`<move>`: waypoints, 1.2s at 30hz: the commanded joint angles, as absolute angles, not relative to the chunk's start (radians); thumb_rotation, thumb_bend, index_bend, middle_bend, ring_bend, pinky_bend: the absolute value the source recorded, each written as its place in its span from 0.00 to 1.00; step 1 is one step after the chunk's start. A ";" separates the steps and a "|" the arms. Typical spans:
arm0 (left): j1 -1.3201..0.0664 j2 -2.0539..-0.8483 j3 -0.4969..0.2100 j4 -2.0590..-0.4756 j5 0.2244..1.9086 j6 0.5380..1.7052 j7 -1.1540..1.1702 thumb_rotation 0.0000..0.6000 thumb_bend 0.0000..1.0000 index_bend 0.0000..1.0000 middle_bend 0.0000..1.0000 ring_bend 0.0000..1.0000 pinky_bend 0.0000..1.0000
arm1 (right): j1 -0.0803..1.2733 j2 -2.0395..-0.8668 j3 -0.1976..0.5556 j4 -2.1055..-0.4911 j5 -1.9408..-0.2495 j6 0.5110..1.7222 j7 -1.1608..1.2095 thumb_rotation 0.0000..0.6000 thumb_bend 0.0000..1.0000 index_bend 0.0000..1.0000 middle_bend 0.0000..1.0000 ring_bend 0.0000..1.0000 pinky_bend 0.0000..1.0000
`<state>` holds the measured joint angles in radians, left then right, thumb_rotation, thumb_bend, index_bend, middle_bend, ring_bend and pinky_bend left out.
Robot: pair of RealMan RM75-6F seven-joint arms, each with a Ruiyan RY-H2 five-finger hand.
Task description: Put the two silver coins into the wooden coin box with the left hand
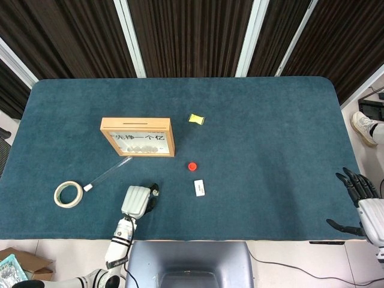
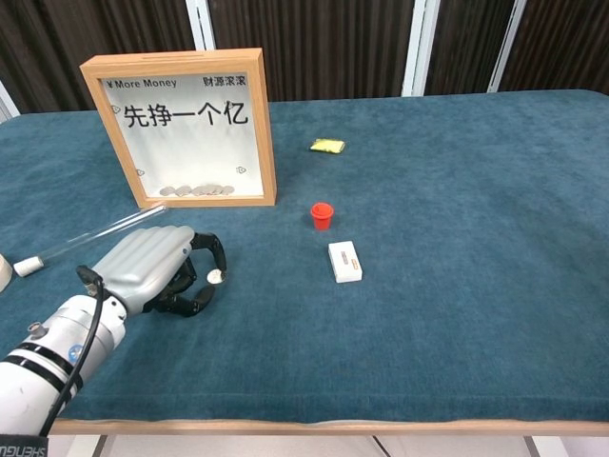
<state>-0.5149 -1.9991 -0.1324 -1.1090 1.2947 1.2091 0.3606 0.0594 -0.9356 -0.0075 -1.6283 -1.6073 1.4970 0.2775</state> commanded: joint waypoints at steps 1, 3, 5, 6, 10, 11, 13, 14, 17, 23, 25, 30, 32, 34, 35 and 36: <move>-0.513 -1.998 -0.132 -1.108 1.293 1.206 0.363 1.00 0.42 0.44 1.00 1.00 1.00 | 0.060 -0.936 -0.007 -1.630 -1.606 1.495 0.275 1.00 0.12 0.00 0.00 0.00 0.00; -0.511 -1.997 -0.131 -1.107 1.292 1.202 0.367 1.00 0.42 0.44 1.00 1.00 1.00 | 0.060 -0.936 -0.006 -1.630 -1.604 1.495 0.273 1.00 0.12 0.00 0.00 0.00 0.00; -0.510 -1.998 -0.130 -1.104 1.292 1.199 0.367 1.00 0.42 0.44 1.00 1.00 1.00 | 0.059 -0.937 -0.006 -1.631 -1.604 1.496 0.271 1.00 0.12 0.00 0.00 0.00 0.00; -0.510 -1.999 -0.130 -1.102 1.293 1.197 0.367 1.00 0.42 0.44 1.00 1.00 1.00 | 0.058 -0.937 -0.006 -1.631 -1.604 1.496 0.271 1.00 0.12 0.00 0.00 0.00 0.00; -0.510 -2.002 -0.131 -1.095 1.298 1.198 0.366 1.00 0.42 0.44 1.00 1.00 1.00 | 0.059 -0.937 -0.005 -1.632 -1.604 1.493 0.269 1.00 0.12 0.00 0.00 0.00 0.00; -0.510 -2.003 -0.131 -1.094 1.299 1.197 0.365 1.00 0.42 0.44 1.00 1.00 1.00 | 0.060 -0.937 -0.005 -1.632 -1.604 1.492 0.269 1.00 0.12 0.00 0.00 0.00 0.00; -0.511 -2.003 -0.132 -1.092 1.299 1.194 0.368 1.00 0.42 0.44 1.00 1.00 1.00 | 0.061 -0.938 -0.005 -1.633 -1.603 1.490 0.267 1.00 0.12 0.00 0.00 0.00 0.00; -0.511 -2.003 -0.133 -1.092 1.299 1.193 0.368 1.00 0.42 0.44 1.00 1.00 1.00 | 0.061 -0.938 -0.005 -1.633 -1.603 1.489 0.267 1.00 0.12 0.00 0.00 0.00 0.00; -0.512 -2.004 -0.136 -1.087 1.300 1.191 0.369 1.00 0.42 0.44 1.00 1.00 1.00 | 0.061 -0.937 -0.006 -1.633 -1.604 1.489 0.267 1.00 0.12 0.00 0.00 0.00 0.00; -0.513 -2.008 -0.140 -1.080 1.302 1.190 0.370 1.00 0.42 0.44 1.00 1.00 1.00 | 0.062 -0.938 -0.005 -1.632 -1.604 1.487 0.267 1.00 0.12 0.00 0.00 0.00 0.00; -0.512 -2.007 -0.140 -1.079 1.301 1.188 0.371 1.00 0.42 0.44 1.00 1.00 1.00 | 0.061 -0.938 -0.005 -1.632 -1.605 1.488 0.267 1.00 0.12 0.00 0.00 0.00 0.00; -0.511 -2.009 -0.143 -1.071 1.301 1.186 0.366 1.00 0.42 0.45 1.00 1.00 1.00 | 0.062 -0.938 -0.005 -1.632 -1.606 1.487 0.266 1.00 0.12 0.00 0.00 0.00 0.00; -0.511 -2.010 -0.144 -1.066 1.300 1.185 0.363 1.00 0.42 0.46 1.00 1.00 1.00 | 0.062 -0.938 -0.005 -1.632 -1.607 1.486 0.265 1.00 0.12 0.00 0.00 0.00 0.00; -0.510 -2.012 -0.146 -1.062 1.301 1.187 0.359 1.00 0.42 0.48 1.00 1.00 1.00 | 0.063 -0.939 -0.005 -1.632 -1.606 1.485 0.264 1.00 0.12 0.00 0.00 0.00 0.00; -0.511 -2.013 -0.147 -1.060 1.303 1.189 0.357 1.00 0.42 0.50 1.00 1.00 1.00 | 0.063 -0.939 -0.005 -1.632 -1.607 1.484 0.264 1.00 0.12 0.00 0.00 0.00 0.00; -0.511 -2.015 -0.149 -1.057 1.304 1.190 0.353 1.00 0.42 0.51 1.00 1.00 1.00 | 0.063 -0.939 -0.006 -1.633 -1.607 1.484 0.263 1.00 0.12 0.00 0.00 0.00 0.00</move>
